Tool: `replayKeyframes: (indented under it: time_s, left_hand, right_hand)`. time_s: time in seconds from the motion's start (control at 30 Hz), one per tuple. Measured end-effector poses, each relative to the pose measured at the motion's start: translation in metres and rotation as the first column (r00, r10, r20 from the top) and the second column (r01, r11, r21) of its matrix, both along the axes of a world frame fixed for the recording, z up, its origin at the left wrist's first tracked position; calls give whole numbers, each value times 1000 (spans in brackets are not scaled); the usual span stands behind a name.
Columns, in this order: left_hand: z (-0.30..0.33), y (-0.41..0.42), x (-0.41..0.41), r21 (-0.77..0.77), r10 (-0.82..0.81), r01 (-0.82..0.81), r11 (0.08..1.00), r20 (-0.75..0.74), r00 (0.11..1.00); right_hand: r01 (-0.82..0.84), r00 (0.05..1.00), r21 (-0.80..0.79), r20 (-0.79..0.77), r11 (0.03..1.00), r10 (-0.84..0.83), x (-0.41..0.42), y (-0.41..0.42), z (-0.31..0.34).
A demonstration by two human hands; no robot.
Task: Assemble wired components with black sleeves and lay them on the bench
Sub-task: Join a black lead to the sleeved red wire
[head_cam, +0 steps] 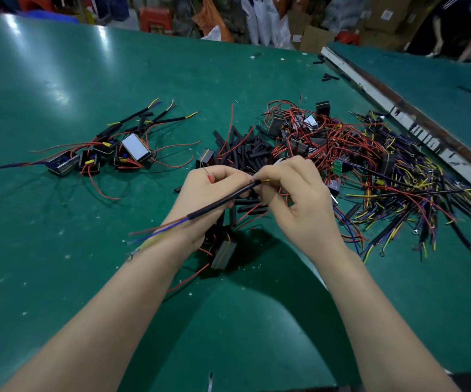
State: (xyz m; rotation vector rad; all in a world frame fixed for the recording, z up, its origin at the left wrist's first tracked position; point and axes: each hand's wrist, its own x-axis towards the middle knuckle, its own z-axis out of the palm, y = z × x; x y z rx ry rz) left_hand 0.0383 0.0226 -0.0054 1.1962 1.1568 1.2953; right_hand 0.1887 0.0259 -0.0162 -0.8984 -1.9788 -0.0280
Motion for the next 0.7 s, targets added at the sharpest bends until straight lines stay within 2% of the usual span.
replayKeyframes:
  time_s: [0.07,0.23,0.37,0.43,0.5,0.57,0.63,0.7]
  left_hand:
    - [1,0,-1,-50,-4,3,999,-28,1000]
    - [3,2,-8,-199,-100,70,977,-144,985]
    - [4,1,-10,-241,-186,162,957,-82,979]
    - [4,1,-10,-206,-193,170,964,-93,977]
    - [3,2,-10,-104,-150,130,986,-220,964]
    - [2,2,-11,148,-35,120,982,-479,877]
    - [0,1,-12,419,124,187,889,-610,782]
    - [-2,-1,-12,539,210,236,809,-639,740]
  right_hand:
    - [-9,999,49,41,999,7,0,0,1]
    - [-48,998,-94,46,994,53,1,-3,2]
    - [-33,999,-164,-20,986,30,0,-4,2]
    - [-52,995,-282,-99,958,25,-1,-5,2]
    - [-104,977,-426,-213,899,12,-3,-7,4]
    - [-137,953,-534,-302,834,-36,-5,-7,7]
    - [-184,911,-624,-398,759,-107,-6,-6,12]
    - [-301,827,-687,-533,662,-176,-7,-6,16]
